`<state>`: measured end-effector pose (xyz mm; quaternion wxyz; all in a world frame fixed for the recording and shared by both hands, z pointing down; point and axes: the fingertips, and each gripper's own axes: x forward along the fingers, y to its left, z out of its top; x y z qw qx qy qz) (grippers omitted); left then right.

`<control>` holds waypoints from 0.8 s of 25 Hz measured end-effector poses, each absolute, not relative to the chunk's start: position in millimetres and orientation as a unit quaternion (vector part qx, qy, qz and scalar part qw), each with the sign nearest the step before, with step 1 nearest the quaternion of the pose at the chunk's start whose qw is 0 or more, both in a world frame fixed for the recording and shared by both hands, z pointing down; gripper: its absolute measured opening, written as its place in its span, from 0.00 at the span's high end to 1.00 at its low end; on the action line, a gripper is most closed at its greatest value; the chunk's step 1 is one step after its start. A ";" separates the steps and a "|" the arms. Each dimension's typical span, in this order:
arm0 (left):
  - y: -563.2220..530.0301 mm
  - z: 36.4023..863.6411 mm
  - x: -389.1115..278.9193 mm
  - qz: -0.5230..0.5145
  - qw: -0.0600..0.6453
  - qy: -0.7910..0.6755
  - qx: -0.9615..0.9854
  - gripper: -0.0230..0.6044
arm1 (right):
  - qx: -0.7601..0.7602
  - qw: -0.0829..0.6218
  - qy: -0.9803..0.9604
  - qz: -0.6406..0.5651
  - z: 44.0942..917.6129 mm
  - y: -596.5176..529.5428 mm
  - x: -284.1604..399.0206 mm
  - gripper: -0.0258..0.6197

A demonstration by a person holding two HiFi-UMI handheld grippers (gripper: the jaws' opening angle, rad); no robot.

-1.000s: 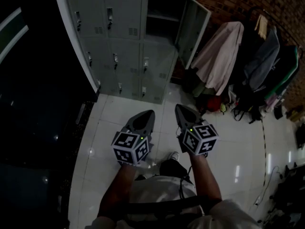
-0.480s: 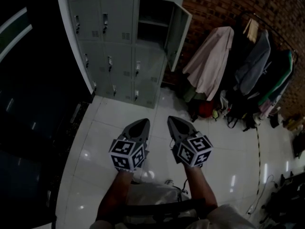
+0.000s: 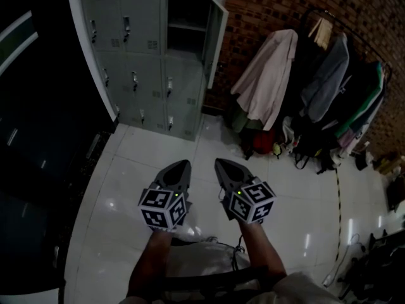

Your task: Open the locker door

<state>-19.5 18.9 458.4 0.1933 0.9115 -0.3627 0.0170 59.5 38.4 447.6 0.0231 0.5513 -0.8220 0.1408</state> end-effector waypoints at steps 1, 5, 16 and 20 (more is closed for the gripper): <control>21.7 457.2 -14.9 0.017 0.191 -0.361 0.913 0.97 | 0.551 0.022 -0.823 0.138 446.3 39.4 61.1 0.96; 25.9 455.5 -5.6 0.021 0.182 -0.354 0.917 0.97 | 0.550 0.014 -0.824 0.133 445.7 40.0 62.8 0.96; 6.5 444.4 -11.2 0.029 0.168 -0.352 0.920 0.97 | 0.558 0.001 -0.820 0.131 439.0 21.3 61.3 0.96; -2.4 446.6 -10.4 0.030 0.170 -0.351 0.920 0.97 | 0.560 0.003 -0.818 0.129 439.5 13.2 62.4 0.96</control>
